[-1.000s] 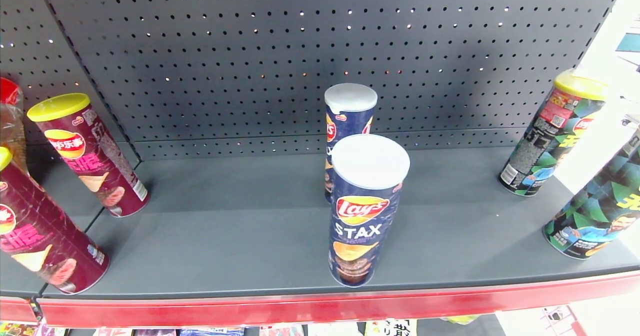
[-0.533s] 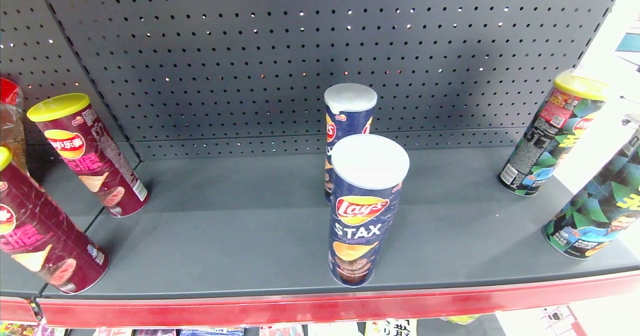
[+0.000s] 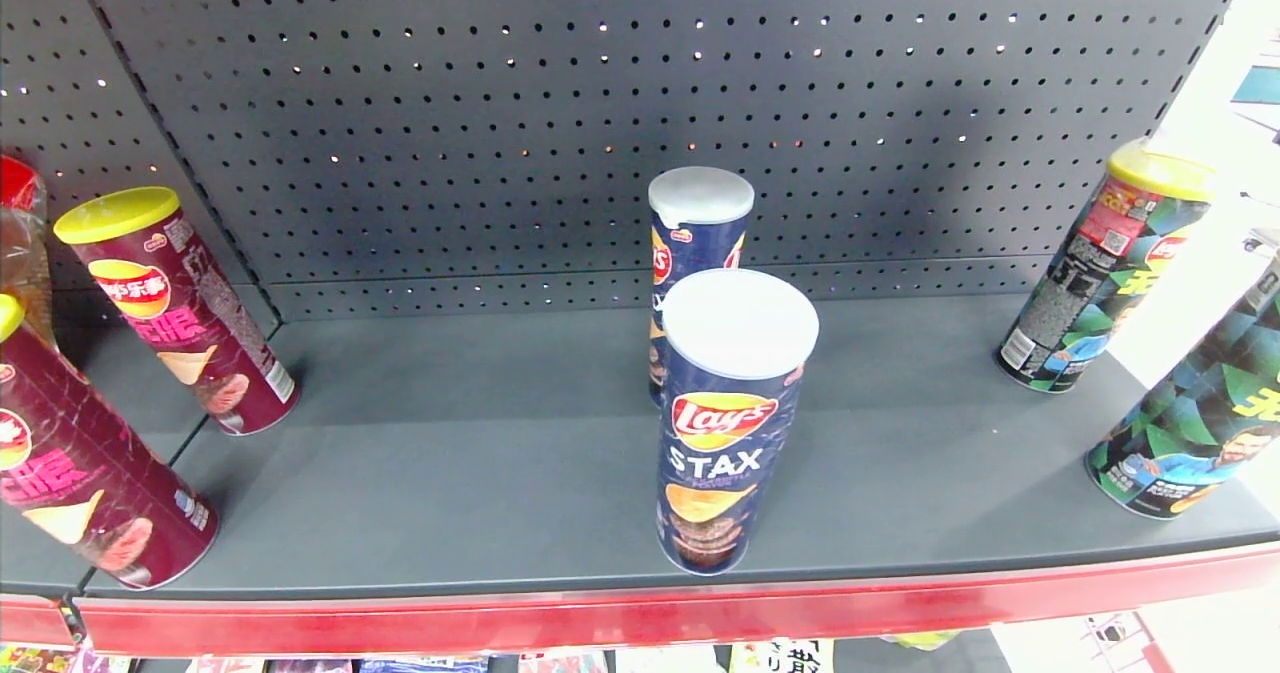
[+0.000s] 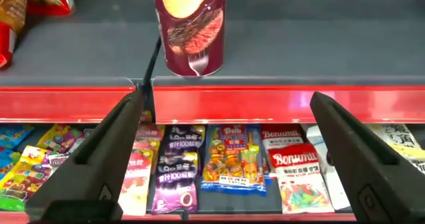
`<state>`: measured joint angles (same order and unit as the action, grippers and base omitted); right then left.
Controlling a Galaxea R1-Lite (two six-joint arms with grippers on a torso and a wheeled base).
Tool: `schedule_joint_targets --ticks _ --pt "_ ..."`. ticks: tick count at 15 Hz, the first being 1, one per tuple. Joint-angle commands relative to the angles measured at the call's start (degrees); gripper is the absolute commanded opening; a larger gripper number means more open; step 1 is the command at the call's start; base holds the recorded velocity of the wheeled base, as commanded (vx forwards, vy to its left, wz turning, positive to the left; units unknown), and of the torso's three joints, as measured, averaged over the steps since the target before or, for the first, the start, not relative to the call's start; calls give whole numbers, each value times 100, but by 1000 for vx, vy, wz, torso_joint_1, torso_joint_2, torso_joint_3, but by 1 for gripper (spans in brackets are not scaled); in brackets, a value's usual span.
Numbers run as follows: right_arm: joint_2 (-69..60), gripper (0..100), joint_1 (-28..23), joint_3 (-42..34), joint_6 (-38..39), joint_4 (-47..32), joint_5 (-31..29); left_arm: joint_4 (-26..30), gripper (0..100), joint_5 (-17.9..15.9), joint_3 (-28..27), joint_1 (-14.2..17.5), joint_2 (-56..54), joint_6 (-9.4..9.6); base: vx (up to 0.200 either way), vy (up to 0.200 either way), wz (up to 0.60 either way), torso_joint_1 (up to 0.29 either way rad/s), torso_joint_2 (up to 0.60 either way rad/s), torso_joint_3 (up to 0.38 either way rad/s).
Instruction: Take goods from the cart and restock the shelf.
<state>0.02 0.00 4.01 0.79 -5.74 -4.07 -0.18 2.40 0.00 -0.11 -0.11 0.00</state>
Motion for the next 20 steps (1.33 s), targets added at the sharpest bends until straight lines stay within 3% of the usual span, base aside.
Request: schedule_joint_targets --ticks 1,3,6,7,8,10,11,16,20 --pt "6 100 0 -6 35 3 -6 1 100 6 0 11 11 0 0 0 0 0 0 0" --pt "6 100 0 30 70 12 12 1 100 6 0 2 11 0 0 0 0 0 0 0" --pt "1457 100 132 1875 527 3 653 1 100 6 0 2 11 0 0 0 0 0 0 0" --pt "1808 100 158 2086 466 -6 1102 1 100 6 0 2 11 0 0 0 0 0 0 0" --pt "2283 100 176 2095 351 -41 1998 1 100 6 0 2 11 0 0 0 0 0 0 0" --pt "2907 100 193 1840 325 -199 2473 1 100 6 0 2 11 0 0 0 0 0 0 0" --pt "3153 100 237 1831 325 -199 2473 1 100 6 0 2 11 0 0 0 0 0 0 0" --pt "5130 100 1731 2121 448 3 1708 1 100 6 0 2 11 0 0 0 0 0 0 0" --pt "6730 100 2057 2341 694 1251 1154 1 100 6 0 2 11 0 0 0 0 0 0 0"
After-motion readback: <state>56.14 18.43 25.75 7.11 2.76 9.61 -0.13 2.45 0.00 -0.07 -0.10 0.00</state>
